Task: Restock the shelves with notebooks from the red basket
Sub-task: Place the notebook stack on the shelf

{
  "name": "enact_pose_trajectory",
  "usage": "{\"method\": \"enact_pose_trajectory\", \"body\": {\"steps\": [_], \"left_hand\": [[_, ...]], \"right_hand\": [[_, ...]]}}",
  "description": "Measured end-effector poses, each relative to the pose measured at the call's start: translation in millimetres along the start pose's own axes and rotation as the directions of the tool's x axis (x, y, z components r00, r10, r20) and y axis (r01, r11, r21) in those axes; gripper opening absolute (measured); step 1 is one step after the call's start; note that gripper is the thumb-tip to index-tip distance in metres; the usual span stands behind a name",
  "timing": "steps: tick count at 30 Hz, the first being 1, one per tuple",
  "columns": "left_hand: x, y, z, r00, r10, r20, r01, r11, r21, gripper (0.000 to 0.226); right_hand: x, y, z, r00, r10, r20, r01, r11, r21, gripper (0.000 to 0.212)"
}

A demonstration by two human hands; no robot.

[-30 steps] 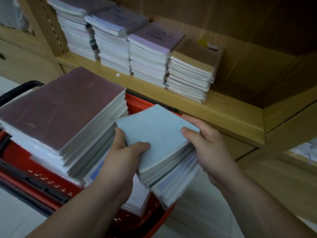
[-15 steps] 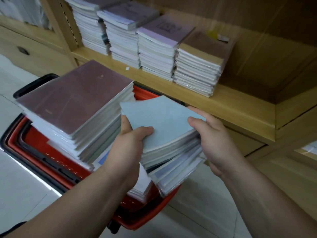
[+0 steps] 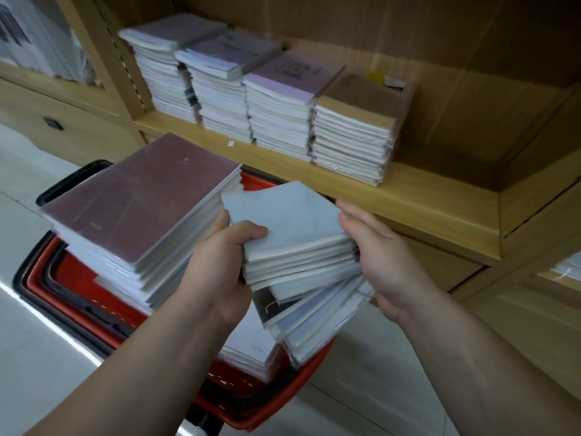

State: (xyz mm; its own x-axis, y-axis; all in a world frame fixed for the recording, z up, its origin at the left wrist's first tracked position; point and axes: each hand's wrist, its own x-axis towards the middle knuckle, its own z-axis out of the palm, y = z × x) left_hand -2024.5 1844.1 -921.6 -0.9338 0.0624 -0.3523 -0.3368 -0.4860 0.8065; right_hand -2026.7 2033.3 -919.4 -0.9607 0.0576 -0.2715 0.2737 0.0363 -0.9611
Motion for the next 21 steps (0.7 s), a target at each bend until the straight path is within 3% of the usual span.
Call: {"method": "enact_pose_trajectory", "body": {"steps": [4, 10, 14, 18, 21], "left_hand": [[-6, 3, -2, 0.998, 0.066, 0.009, -0.066, 0.998, 0.002, 0.057], [-23, 17, 2, 0.942, 0.282, 0.18, -0.296, 0.954, 0.054, 0.074], [-28, 31, 4, 0.897, 0.351, 0.27, -0.373, 0.927, 0.034, 0.077], [-26, 37, 12, 0.884, 0.341, 0.319, -0.364, 0.931, 0.015, 0.076], [-21, 39, 25, 0.874, 0.327, 0.359, -0.364, 0.931, 0.039, 0.075]], "right_hand": [[-2, 0, 1, 0.999, -0.007, 0.031, 0.008, 1.0, -0.017, 0.032], [-7, -2, -4, 0.99, -0.031, 0.137, 0.02, 0.997, 0.078, 0.037], [-6, -10, -11, 0.969, -0.098, 0.229, 0.061, 0.985, 0.16, 0.063], [-4, -19, -13, 0.966, -0.167, 0.195, 0.125, 0.97, 0.21, 0.077], [-6, -25, -24, 0.974, -0.205, 0.1, 0.183, 0.963, 0.196, 0.065]]}}
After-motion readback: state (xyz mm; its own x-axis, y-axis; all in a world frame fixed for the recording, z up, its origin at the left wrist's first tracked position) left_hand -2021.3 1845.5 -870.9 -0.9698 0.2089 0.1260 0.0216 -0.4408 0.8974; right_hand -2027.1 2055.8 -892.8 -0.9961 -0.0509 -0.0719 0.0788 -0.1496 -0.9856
